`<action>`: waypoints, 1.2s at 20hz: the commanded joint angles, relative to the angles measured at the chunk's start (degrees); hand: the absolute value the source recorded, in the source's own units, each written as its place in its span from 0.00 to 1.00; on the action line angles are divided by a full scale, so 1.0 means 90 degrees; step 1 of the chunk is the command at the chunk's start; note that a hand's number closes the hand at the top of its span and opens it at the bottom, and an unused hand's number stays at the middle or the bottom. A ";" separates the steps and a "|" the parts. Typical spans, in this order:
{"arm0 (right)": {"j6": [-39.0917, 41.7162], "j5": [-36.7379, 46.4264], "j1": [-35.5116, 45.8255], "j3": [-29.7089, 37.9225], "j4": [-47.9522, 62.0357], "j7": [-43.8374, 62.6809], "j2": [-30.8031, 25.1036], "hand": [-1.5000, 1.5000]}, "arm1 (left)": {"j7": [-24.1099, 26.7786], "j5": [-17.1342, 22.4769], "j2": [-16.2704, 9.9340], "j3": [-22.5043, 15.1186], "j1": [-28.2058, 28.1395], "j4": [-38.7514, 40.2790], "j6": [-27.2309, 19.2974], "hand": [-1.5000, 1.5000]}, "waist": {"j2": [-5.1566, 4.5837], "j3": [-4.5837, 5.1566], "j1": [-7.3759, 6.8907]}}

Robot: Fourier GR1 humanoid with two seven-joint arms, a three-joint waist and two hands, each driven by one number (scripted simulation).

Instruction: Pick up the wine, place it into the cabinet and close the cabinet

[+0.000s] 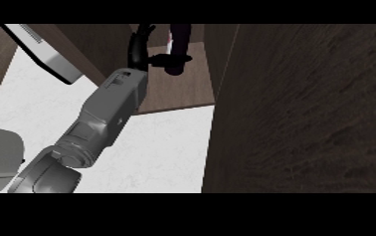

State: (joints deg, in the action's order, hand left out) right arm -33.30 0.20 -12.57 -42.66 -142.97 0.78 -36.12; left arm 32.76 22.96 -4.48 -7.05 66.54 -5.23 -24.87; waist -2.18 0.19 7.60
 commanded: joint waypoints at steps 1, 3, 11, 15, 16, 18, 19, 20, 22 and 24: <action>-0.0042 -0.0137 -0.0346 -0.0132 -0.0937 0.0270 -0.0122 0.00 | 0.0042 0.0153 -0.0043 0.0178 0.0134 -0.0160 0.0563 0.00 | 0.0058 -0.0001 -0.0074; -0.0017 -0.0186 -0.0190 -0.0053 -0.0937 0.0421 -0.0122 0.00 | 0.0436 0.0287 0.0139 0.0324 0.0009 -0.0330 0.0736 1.00 | 0.0039 0.0010 -0.0167; -0.0017 -0.0355 -0.0389 0.0202 -0.1075 0.0392 -0.0288 0.00 | 0.0434 0.0474 0.0372 0.0548 0.0291 -0.0484 0.1686 1.00 | 0.0116 -0.0013 -0.0307; -0.0092 -0.0263 -0.0678 0.0228 -0.1308 0.0404 -0.0471 0.00 | 0.0386 0.0435 0.0353 0.0557 0.0313 -0.0471 0.1901 0.00 | 0.0168 -0.0017 -0.0378; -0.0170 -0.0118 -0.0575 0.0065 -0.1254 0.0460 -0.0317 0.00 | 0.0306 0.0440 0.0399 0.0566 0.0412 -0.0525 0.1914 0.00 | 0.0185 -0.0012 -0.0446; -0.0124 -0.0148 -0.0844 0.0130 -0.1480 0.0308 -0.0558 0.00 | 0.0374 0.0483 0.0420 0.0640 0.0361 -0.0518 0.1851 0.00 | 0.0197 -0.0017 -0.0402; -0.0239 -0.0208 -0.0744 0.0219 -0.1511 0.0599 -0.0492 0.00 | 0.0185 0.0469 0.0489 0.0591 0.0446 -0.0542 0.1828 0.00 | 0.0208 -0.0012 -0.0475; -0.0193 -0.0216 -0.0523 0.0385 -0.1370 0.0661 -0.0485 0.00 | 0.0242 0.0472 0.0491 0.0624 0.0409 -0.0587 0.1963 0.00 | 0.0190 -0.0011 -0.0549; -0.0262 -0.0262 -0.0615 0.0465 -0.1577 0.0852 -0.0558 0.00 | 0.0194 0.0456 0.0413 0.0607 0.0280 -0.0685 0.2011 0.00 | 0.0236 -0.0011 -0.0634; -0.0191 -0.0204 -0.0727 0.0241 -0.1383 0.0660 -0.0508 0.00 | 0.0164 0.0498 0.0494 0.0492 0.0157 -0.0776 0.1990 0.00 | 0.0252 -0.0015 -0.0598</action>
State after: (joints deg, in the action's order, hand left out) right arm -34.92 -0.11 -15.65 -39.39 -143.90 1.42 -39.14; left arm 34.63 27.28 -0.48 -2.04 69.11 -11.06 -7.39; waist -0.22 0.06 2.78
